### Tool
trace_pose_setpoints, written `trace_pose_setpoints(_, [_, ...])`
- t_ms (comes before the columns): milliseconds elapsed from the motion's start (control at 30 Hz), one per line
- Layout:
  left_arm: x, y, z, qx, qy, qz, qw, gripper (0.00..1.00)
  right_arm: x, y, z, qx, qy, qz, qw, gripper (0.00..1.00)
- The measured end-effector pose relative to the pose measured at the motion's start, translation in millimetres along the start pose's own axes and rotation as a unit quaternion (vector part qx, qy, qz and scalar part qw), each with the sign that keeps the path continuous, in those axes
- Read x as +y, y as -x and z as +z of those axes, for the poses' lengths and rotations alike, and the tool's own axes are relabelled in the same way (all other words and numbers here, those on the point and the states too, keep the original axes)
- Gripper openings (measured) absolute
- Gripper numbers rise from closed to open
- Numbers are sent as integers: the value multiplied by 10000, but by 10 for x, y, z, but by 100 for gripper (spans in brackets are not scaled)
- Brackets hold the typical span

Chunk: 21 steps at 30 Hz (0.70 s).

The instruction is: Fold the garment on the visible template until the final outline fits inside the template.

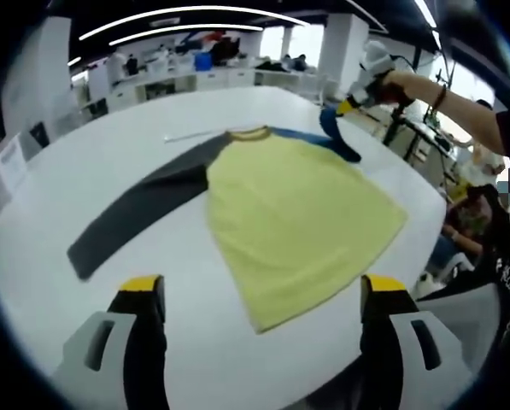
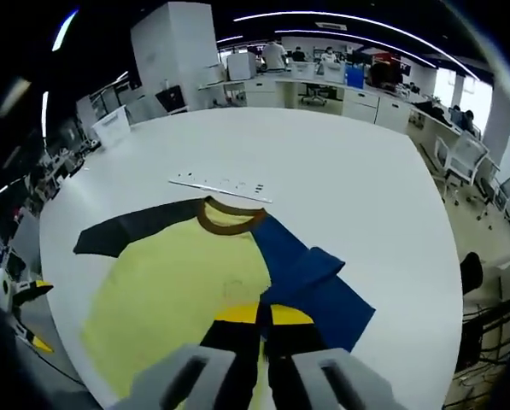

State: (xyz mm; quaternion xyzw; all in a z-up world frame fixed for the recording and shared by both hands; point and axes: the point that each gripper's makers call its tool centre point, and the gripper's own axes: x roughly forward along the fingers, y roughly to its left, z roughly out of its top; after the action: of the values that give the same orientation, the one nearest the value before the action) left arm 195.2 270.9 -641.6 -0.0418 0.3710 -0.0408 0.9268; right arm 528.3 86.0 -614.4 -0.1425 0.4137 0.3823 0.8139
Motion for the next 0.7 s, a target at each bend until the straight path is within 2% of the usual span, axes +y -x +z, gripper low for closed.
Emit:
trace_pose_setpoints(200, [68, -31, -13, 60, -13, 1, 10000, 90, 156, -97, 83, 53, 230, 34, 9997, 0])
trace_pose_setpoints(367, [95, -39, -3, 50, 14, 32, 10000, 92, 283, -177, 117, 110, 222, 189, 9995, 0])
trace_pose_setpoints(700, [36, -95, -33, 105, 3, -78, 9999, 91, 617, -316, 208, 126, 456, 339, 9983, 0])
